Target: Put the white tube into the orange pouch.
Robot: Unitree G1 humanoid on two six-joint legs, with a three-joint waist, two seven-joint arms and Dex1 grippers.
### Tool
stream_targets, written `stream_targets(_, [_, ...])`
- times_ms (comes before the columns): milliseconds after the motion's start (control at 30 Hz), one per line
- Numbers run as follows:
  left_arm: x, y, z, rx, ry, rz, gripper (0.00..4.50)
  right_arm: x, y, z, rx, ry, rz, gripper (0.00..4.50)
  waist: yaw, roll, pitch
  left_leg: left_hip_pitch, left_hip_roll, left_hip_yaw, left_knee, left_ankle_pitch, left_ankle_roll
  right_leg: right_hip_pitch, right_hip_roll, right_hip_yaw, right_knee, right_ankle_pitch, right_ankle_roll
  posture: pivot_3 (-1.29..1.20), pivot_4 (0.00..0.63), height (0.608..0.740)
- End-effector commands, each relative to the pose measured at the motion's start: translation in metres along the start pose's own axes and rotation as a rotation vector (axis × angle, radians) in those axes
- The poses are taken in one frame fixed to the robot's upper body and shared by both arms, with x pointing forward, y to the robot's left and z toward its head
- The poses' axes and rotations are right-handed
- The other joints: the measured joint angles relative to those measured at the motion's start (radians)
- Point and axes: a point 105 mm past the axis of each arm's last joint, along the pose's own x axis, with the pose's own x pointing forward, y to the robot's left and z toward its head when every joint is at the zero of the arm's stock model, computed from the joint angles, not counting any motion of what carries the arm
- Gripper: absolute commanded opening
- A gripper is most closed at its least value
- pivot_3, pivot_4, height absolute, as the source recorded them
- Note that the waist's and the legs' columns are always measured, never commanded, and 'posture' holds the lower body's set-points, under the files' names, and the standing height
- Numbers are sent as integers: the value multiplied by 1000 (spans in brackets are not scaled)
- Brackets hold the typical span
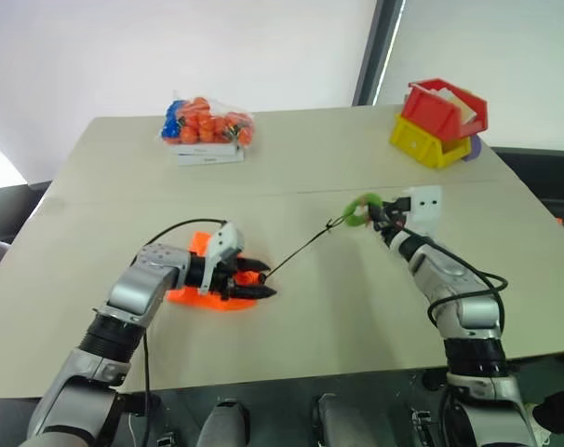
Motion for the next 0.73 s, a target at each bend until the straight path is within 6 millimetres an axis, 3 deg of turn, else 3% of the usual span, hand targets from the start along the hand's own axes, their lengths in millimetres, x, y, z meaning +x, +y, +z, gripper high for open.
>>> stream_targets(33, [-24, 13, 21, -4, -87, 117, 3552, -8, 3, 11, -73, -34, 26, 3509, -2, 0, 0, 0, 0, 0, 0, 0, 0, 0, 0, 0, 0, 0, 0, 0, 150, 740])
stream_targets(67, [-26, 14, 21, -8, -87, 134, 3552, -9, 2, 11, -77, -32, 25, 3509, -2, 0, 0, 0, 0, 0, 0, 0, 0, 0, 0, 0, 0, 0, 0, 0, 150, 740])
stream_targets(267, [-97, 38, 10, -17, -133, 495, 3552, -29, -8, 5, -141, -30, 95, 3509, -1, 0, 0, 0, 0, 0, 0, 0, 0, 0, 0, 0, 0, 0, 1, 0, 150, 740])
stream_targets(433, [-134, 47, -11, 3, -135, 758, 3552, -46, 0, 3, -140, -71, 232, 3509, 7, 0, 0, 0, 0, 0, 0, 0, 0, 0, 0, 0, 0, -1, 1, 0, 150, 740])
stream_targets(600, [-157, 40, -40, -47, -175, 950, 3552, -63, 9, -15, -75, -14, 378, 3509, 8, -1, 0, 1, 0, 1, 0, 0, 0, 2, -1, 0, -2, -1, 1, 0, 150, 740])
stream_targets(733, [-159, 30, -61, -123, -189, 995, 3552, -62, 10, -18, -68, 0, 387, 3509, 7, -2, 0, 1, 0, 1, 2, 0, 0, 2, -2, 0, -1, 0, 0, 0, 150, 740])
